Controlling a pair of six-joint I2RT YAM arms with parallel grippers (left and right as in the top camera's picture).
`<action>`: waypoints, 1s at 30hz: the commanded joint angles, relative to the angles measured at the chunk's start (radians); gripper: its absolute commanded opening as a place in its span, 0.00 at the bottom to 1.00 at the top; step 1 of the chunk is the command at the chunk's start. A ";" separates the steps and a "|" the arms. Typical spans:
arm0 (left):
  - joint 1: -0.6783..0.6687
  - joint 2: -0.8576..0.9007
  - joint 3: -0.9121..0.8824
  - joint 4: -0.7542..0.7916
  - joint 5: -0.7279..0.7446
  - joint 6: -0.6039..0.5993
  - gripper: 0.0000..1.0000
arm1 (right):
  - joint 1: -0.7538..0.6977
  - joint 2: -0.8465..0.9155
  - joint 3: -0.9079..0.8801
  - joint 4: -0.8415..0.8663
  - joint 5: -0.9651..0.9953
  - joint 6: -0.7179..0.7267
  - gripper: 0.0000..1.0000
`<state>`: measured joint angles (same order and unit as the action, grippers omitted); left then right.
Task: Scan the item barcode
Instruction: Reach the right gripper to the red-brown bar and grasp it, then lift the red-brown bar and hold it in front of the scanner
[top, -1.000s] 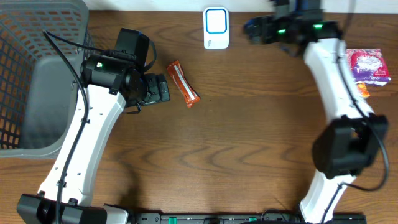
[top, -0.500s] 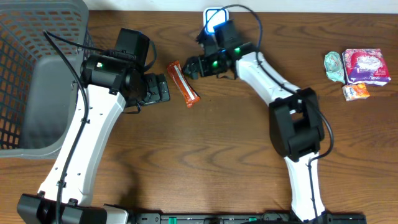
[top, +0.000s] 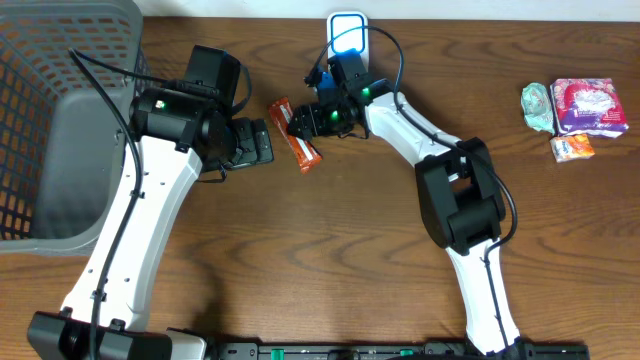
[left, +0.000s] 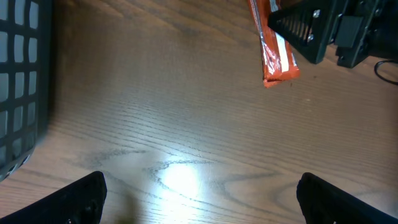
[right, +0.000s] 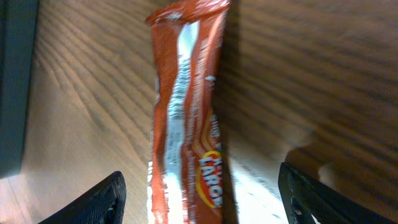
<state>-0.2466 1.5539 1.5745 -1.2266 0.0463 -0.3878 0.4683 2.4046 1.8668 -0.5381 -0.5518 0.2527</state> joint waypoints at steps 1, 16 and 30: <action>0.000 0.006 -0.005 -0.003 -0.010 0.010 0.98 | 0.030 0.058 -0.006 -0.019 -0.001 0.016 0.72; 0.000 0.006 -0.005 -0.003 -0.010 0.010 0.98 | 0.041 0.046 0.005 -0.044 0.211 -0.001 0.01; 0.000 0.006 -0.005 -0.003 -0.010 0.010 0.98 | 0.052 -0.146 0.059 -0.428 1.502 -0.029 0.01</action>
<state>-0.2466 1.5539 1.5745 -1.2270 0.0463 -0.3878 0.5083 2.2860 1.9190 -0.9169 0.4728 0.2264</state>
